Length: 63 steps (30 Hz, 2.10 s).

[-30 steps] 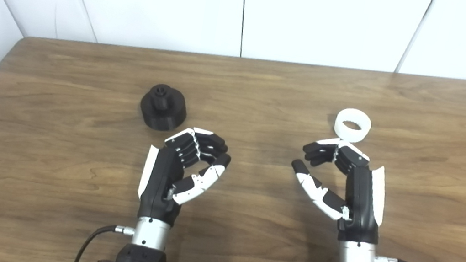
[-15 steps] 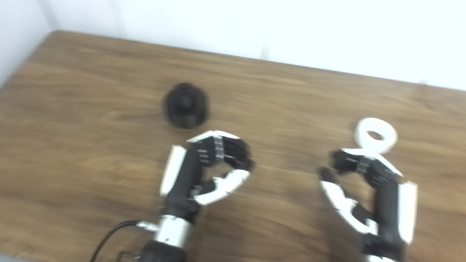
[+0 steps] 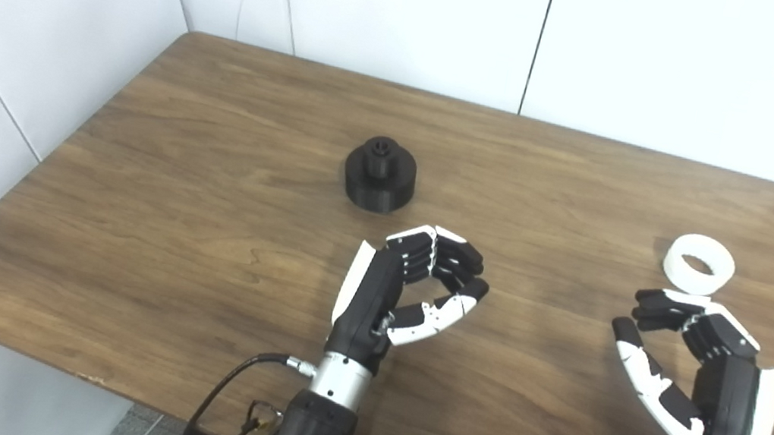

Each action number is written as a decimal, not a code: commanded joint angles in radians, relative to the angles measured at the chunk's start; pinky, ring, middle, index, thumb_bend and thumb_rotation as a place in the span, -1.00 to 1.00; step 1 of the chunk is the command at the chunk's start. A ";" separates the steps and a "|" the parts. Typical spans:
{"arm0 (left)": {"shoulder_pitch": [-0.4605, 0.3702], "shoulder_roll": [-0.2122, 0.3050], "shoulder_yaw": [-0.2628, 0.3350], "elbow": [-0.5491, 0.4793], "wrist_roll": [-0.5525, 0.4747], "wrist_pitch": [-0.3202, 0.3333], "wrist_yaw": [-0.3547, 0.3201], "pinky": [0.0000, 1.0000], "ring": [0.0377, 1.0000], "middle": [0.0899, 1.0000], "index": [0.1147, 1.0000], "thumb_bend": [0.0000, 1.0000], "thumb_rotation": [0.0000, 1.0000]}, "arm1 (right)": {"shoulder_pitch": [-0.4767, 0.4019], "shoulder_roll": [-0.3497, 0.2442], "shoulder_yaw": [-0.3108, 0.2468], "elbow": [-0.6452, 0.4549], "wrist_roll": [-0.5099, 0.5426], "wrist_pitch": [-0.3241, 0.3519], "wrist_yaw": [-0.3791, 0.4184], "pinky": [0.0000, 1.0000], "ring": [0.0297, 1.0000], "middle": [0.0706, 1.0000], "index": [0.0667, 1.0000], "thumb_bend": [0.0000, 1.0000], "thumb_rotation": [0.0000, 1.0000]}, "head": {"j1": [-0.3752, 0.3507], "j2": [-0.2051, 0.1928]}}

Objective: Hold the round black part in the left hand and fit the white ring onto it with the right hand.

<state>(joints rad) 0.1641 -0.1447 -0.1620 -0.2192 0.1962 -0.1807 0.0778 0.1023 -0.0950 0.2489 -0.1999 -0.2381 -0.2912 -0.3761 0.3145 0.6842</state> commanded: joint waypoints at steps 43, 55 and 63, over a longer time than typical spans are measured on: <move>-0.357 0.395 0.165 -0.029 0.472 0.328 -0.045 0.63 0.83 0.84 0.75 0.50 -0.28 | 0.086 0.075 -0.025 0.006 -0.001 -0.037 0.027 -0.13 -0.01 0.06 -0.09 -0.01 -0.67 | 0.003 0.000; -0.453 0.413 0.123 0.160 0.622 0.436 -0.012 0.87 0.94 0.93 0.76 0.82 -0.16 | 0.086 0.069 -0.026 0.008 0.024 -0.037 0.037 -0.12 0.00 0.06 -0.09 -0.01 -0.67 | -0.010 -0.007; -0.510 0.442 0.057 0.247 0.665 0.535 -0.097 1.00 1.00 1.00 0.84 0.95 0.11 | 0.090 0.065 -0.029 0.010 0.015 -0.050 0.040 -0.12 0.00 0.07 -0.09 -0.02 -0.68 | -0.009 -0.006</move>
<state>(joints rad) -0.2871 0.2730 -0.1042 0.0336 0.8406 0.3331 -0.0144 0.1116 -0.0953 0.2307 -0.2001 -0.2200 -0.3034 -0.3416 0.3053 0.6780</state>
